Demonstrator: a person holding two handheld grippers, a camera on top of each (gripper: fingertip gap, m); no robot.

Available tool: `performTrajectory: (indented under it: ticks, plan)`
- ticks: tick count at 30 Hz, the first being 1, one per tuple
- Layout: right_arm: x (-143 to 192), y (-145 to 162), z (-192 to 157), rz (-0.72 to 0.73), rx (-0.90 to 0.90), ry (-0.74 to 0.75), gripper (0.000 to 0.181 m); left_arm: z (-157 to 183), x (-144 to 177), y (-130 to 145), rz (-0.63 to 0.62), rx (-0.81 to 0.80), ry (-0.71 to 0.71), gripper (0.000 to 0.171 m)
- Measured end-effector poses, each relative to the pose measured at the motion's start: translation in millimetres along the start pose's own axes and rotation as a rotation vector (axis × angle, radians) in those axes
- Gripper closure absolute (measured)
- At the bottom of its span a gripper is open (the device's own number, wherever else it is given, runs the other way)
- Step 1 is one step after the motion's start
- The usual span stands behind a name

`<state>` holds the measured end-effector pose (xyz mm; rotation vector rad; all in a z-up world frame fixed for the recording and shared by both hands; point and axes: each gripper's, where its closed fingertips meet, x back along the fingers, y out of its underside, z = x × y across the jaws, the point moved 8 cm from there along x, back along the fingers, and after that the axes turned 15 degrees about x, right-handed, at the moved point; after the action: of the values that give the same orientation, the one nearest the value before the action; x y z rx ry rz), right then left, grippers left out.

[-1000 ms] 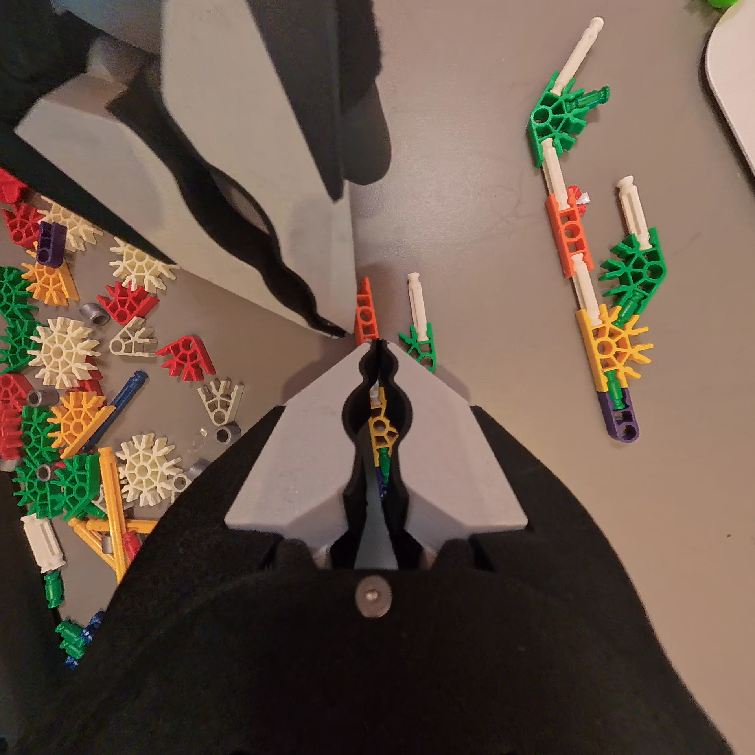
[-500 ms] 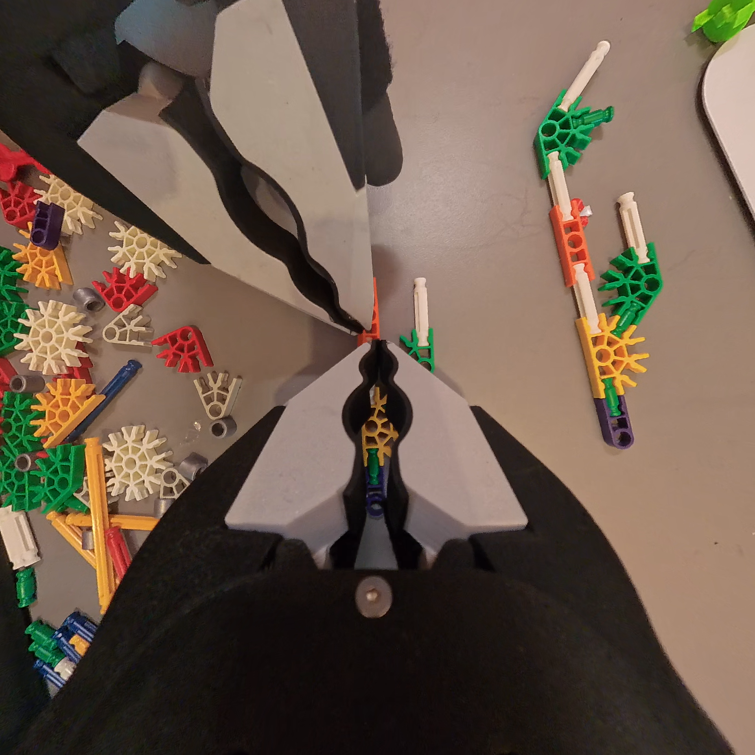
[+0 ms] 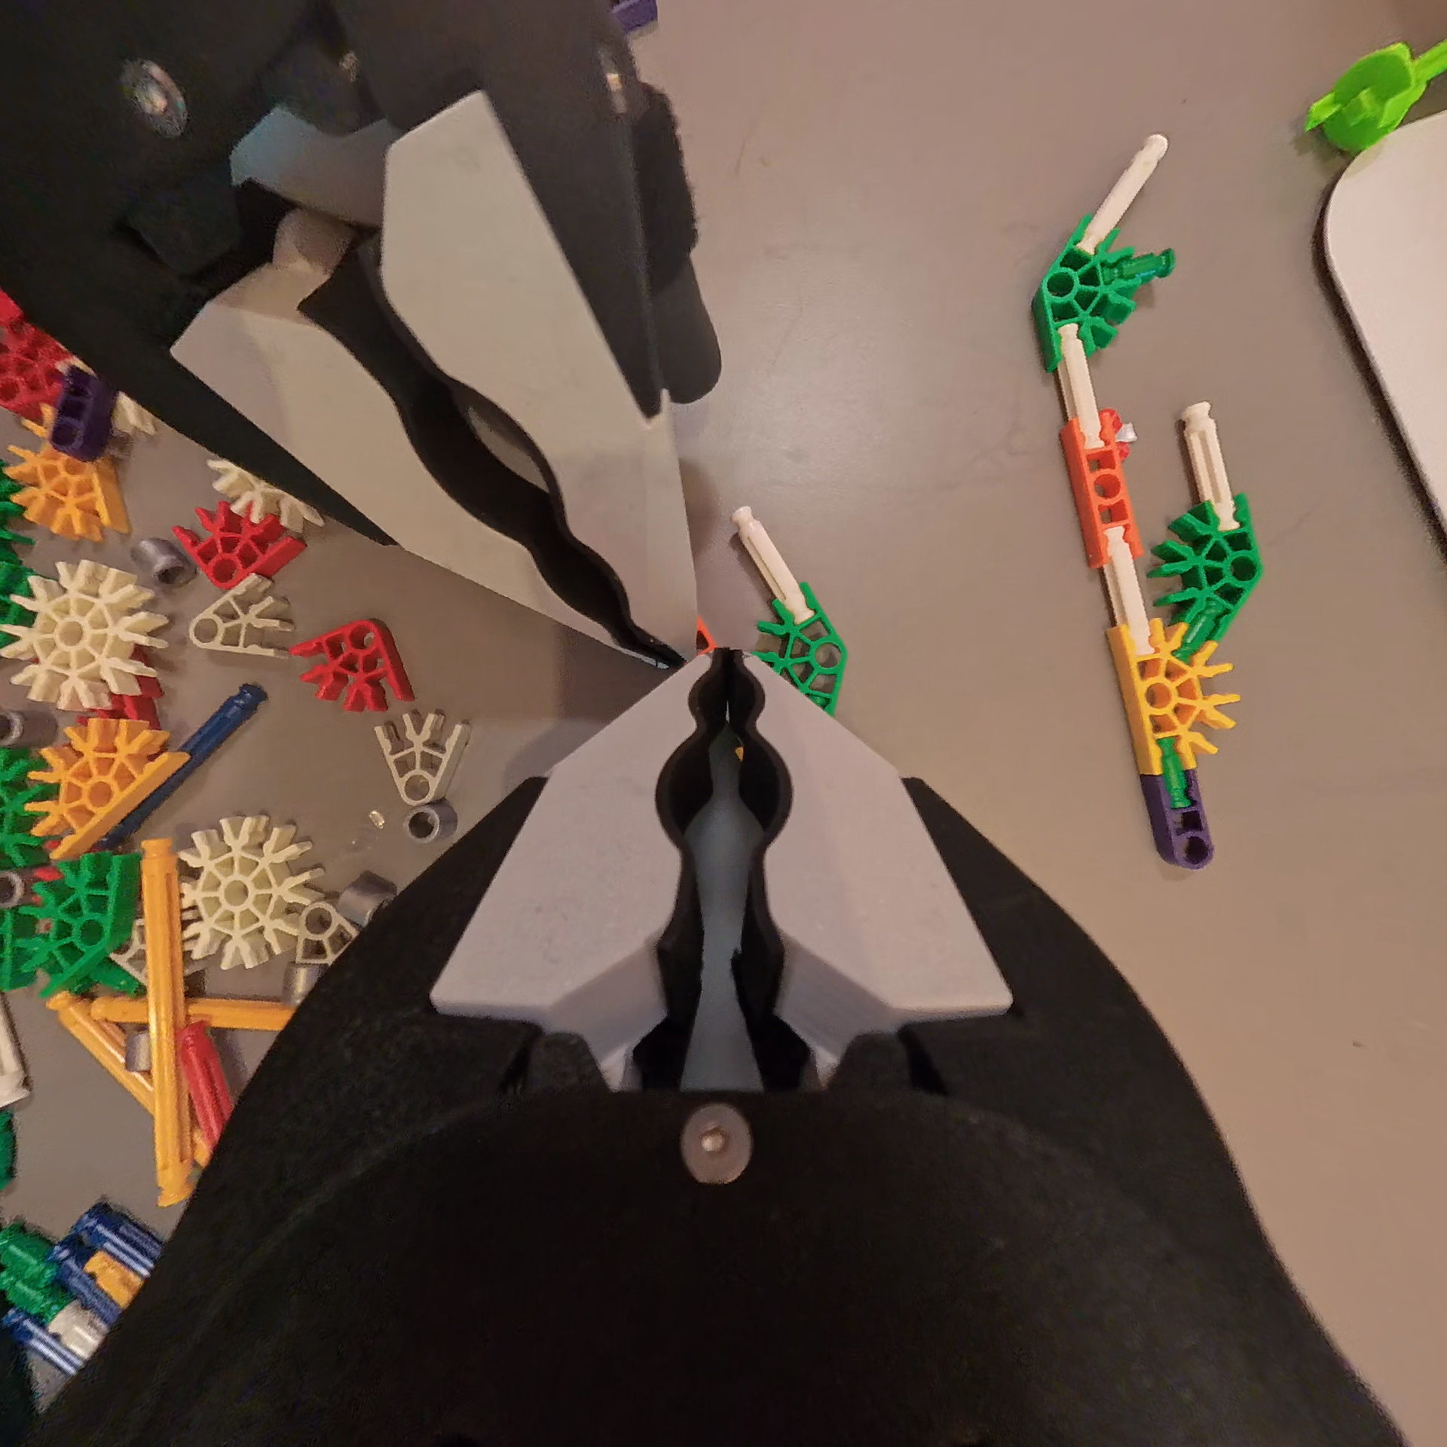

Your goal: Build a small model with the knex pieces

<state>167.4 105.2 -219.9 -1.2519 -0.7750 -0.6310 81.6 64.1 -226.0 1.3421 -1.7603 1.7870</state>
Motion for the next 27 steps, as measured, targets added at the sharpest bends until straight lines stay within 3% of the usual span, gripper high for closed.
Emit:
performTrajectory:
  ticks: [5, 7, 12, 15, 18, 20, 22, 24, 25, 27]
  plan:
    - [2, 1, 1, 0.0, -0.078, -0.026, 0.181, 1, 3, -7, -0.055, 0.013, 0.011, 0.171]
    - [11, 5, 0, -0.018, -0.087, -0.003, 0.181, -3, 13, -13, -0.011, 0.052, -0.034, 0.166]
    - [35, 16, 1, 0.037, -0.144, 0.007, 0.178, -16, 24, 1, -0.041, 0.138, -0.027, 0.158]
    - [43, 24, 2, 0.039, -0.164, 0.04, 0.177, -11, 29, -9, -0.006, 0.143, -0.012, 0.159]
    - [45, 27, -1, -0.011, -0.164, 0.08, 0.162, -12, 31, -8, -0.044, 0.152, -0.031, 0.156]
    - [39, 29, -5, -0.047, -0.177, 0.081, 0.14, -14, 40, -2, -0.058, 0.209, -0.045, 0.152]
    - [29, 32, -8, -0.082, -0.158, 0.075, 0.135, -18, 56, 3, -0.039, 0.282, -0.077, 0.15]
    - [21, 29, -9, -0.075, -0.144, 0.073, 0.138, -20, 73, 10, -0.034, 0.344, -0.106, 0.15]
    - [19, 27, -9, -0.072, -0.128, 0.078, 0.152, -20, 81, 14, -0.033, 0.363, -0.132, 0.15]
    - [18, 25, -6, -0.083, -0.101, 0.066, 0.16, -18, 98, 23, -0.041, 0.405, -0.16, 0.149]
